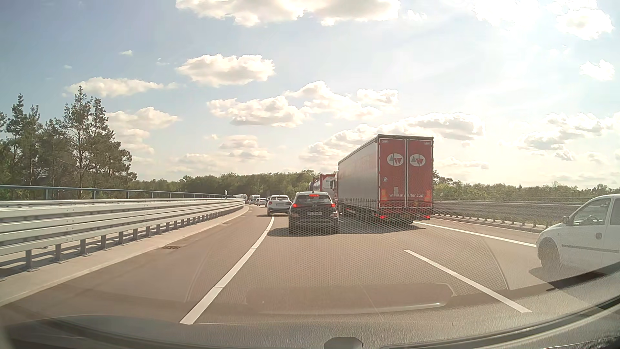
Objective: Follow the waypoints while adhering to traffic rules and regulations
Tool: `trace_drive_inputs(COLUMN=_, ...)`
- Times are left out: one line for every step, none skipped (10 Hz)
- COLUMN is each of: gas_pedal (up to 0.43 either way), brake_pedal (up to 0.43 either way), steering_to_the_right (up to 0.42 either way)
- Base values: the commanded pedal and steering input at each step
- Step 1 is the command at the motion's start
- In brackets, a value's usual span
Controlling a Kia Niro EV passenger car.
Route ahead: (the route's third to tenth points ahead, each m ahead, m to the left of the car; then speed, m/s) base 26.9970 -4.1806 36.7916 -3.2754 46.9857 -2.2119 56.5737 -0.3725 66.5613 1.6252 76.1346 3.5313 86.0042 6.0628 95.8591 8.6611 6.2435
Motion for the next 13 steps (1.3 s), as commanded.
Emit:
trace_drive_inputs(gas_pedal=0.079, brake_pedal=0.0, steering_to_the_right=-0.008)
trace_drive_inputs(gas_pedal=0.079, brake_pedal=0.0, steering_to_the_right=-0.008)
trace_drive_inputs(gas_pedal=0.079, brake_pedal=0.0, steering_to_the_right=-0.009)
trace_drive_inputs(gas_pedal=0.079, brake_pedal=0.0, steering_to_the_right=-0.009)
trace_drive_inputs(gas_pedal=0.079, brake_pedal=0.0, steering_to_the_right=-0.01)
trace_drive_inputs(gas_pedal=0.079, brake_pedal=0.0, steering_to_the_right=-0.011)
trace_drive_inputs(gas_pedal=0.079, brake_pedal=0.0, steering_to_the_right=-0.011)
trace_drive_inputs(gas_pedal=0.079, brake_pedal=0.0, steering_to_the_right=-0.013)
trace_drive_inputs(gas_pedal=0.079, brake_pedal=0.0, steering_to_the_right=-0.015)
trace_drive_inputs(gas_pedal=0.079, brake_pedal=0.0, steering_to_the_right=-0.015)
trace_drive_inputs(gas_pedal=0.079, brake_pedal=0.0, steering_to_the_right=-0.015)
trace_drive_inputs(gas_pedal=0.079, brake_pedal=0.0, steering_to_the_right=-0.015)
trace_drive_inputs(gas_pedal=0.079, brake_pedal=0.0, steering_to_the_right=-0.015)
